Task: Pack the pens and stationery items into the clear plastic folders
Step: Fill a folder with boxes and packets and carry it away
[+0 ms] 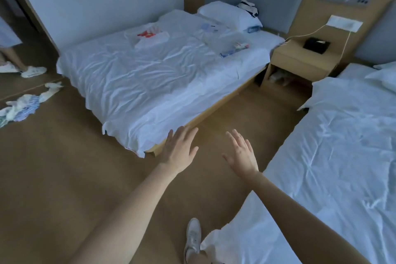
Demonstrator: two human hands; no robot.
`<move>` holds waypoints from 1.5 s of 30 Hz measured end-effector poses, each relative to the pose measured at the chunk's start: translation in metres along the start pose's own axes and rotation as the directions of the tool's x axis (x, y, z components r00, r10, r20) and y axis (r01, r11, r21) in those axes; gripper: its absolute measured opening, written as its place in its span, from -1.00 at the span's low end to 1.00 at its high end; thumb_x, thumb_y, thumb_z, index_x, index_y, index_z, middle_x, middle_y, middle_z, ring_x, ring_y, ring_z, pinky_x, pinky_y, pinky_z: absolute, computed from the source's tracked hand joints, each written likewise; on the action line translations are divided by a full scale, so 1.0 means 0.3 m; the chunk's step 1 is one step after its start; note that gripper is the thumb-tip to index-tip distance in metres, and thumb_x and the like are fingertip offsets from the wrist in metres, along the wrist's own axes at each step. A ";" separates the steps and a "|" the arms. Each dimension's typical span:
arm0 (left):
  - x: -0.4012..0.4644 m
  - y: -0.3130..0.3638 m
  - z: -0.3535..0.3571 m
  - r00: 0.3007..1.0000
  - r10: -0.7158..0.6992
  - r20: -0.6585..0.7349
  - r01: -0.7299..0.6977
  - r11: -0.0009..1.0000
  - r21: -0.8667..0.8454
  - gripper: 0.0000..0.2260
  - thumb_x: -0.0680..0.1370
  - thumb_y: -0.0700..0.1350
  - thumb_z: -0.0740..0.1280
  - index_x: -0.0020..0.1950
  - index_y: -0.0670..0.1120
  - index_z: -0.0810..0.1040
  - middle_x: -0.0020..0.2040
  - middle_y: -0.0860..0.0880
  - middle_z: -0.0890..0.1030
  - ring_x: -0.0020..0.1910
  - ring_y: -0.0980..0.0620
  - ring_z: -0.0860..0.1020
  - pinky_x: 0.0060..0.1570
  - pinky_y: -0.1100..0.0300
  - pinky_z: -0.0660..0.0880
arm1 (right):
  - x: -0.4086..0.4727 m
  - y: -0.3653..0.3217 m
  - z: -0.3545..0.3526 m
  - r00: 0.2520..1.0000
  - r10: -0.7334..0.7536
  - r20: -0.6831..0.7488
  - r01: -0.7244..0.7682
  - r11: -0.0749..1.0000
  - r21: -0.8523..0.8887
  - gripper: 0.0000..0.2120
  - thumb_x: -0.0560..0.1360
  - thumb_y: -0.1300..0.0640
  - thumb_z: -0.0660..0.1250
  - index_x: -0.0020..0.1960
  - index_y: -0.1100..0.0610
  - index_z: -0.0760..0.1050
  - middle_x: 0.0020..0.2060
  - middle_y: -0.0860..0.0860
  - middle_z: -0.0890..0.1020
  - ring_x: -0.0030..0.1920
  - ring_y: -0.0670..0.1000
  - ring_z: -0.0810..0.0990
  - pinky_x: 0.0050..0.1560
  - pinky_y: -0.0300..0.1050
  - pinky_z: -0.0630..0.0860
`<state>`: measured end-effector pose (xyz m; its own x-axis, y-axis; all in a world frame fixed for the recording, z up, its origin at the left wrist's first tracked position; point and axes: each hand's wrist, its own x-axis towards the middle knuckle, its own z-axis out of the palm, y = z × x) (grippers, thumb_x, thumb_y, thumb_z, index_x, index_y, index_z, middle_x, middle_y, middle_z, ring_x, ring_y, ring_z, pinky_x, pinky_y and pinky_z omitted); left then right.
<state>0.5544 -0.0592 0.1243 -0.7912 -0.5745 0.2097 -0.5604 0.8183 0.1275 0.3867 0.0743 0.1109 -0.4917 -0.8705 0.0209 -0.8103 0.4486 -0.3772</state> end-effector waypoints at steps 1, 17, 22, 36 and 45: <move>0.083 -0.022 0.010 1.000 0.011 0.011 -0.011 1.000 0.012 -0.52 0.56 -0.01 0.30 0.45 -0.10 0.33 0.41 -0.12 0.38 0.37 -0.13 0.36 0.39 -0.14 0.23 | 0.074 0.016 0.003 1.000 0.018 -0.002 -0.018 1.000 0.015 -0.32 0.56 0.03 0.27 0.56 0.01 -0.02 0.55 0.00 0.01 0.54 -0.01 -0.02 0.49 -0.10 -0.15; 1.311 -0.040 0.295 0.948 0.311 0.072 -0.310 0.950 -0.027 -0.52 0.50 -0.05 0.39 0.39 -0.13 0.42 0.33 -0.15 0.47 0.30 -0.16 0.45 0.30 -0.18 0.33 | 0.986 0.458 -0.166 0.947 0.311 -0.084 -0.305 0.949 0.083 -0.33 0.58 0.04 0.25 0.56 0.03 -0.03 0.55 0.02 -0.01 0.54 -0.01 0.00 0.49 -0.10 -0.14; 1.745 -0.062 0.426 0.939 0.341 0.037 -0.338 0.939 -0.067 -0.51 0.56 -0.02 0.29 0.47 -0.10 0.32 0.42 -0.13 0.37 0.38 -0.12 0.35 0.39 -0.12 0.22 | 1.353 0.598 -0.215 0.931 0.337 -0.141 -0.332 0.942 0.056 -0.33 0.57 0.05 0.27 0.56 0.05 0.00 0.55 0.03 0.02 0.53 0.02 0.03 0.49 -0.10 -0.12; 2.763 -0.034 0.653 0.924 0.372 0.093 -0.373 0.928 -0.006 -0.47 0.32 -0.03 0.56 0.25 -0.13 0.55 0.17 -0.17 0.60 0.09 -0.16 0.59 0.06 -0.16 0.52 | 2.195 1.069 -0.399 0.909 0.400 -0.117 -0.396 0.917 0.055 -0.34 0.58 0.04 0.25 0.56 0.04 -0.02 0.55 0.04 0.01 0.54 -0.01 0.00 0.49 -0.11 -0.14; 3.292 -0.002 0.818 0.976 0.165 0.144 -0.176 0.982 0.067 -0.45 0.35 0.00 0.54 0.29 -0.12 0.53 0.19 -0.17 0.59 0.12 -0.19 0.58 0.08 -0.13 0.51 | 2.857 1.436 -0.499 0.968 0.250 -0.020 -0.249 0.967 0.060 -0.35 0.59 0.02 0.24 0.56 0.02 -0.03 0.55 0.02 0.00 0.54 0.00 0.01 0.50 -0.08 -0.13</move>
<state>-0.2865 -0.6312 0.0935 -0.8999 -0.4275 0.0861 -0.4272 0.9039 0.0229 -0.4315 -0.4484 0.1050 -0.6851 -0.7264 -0.0553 -0.6420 0.6379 -0.4254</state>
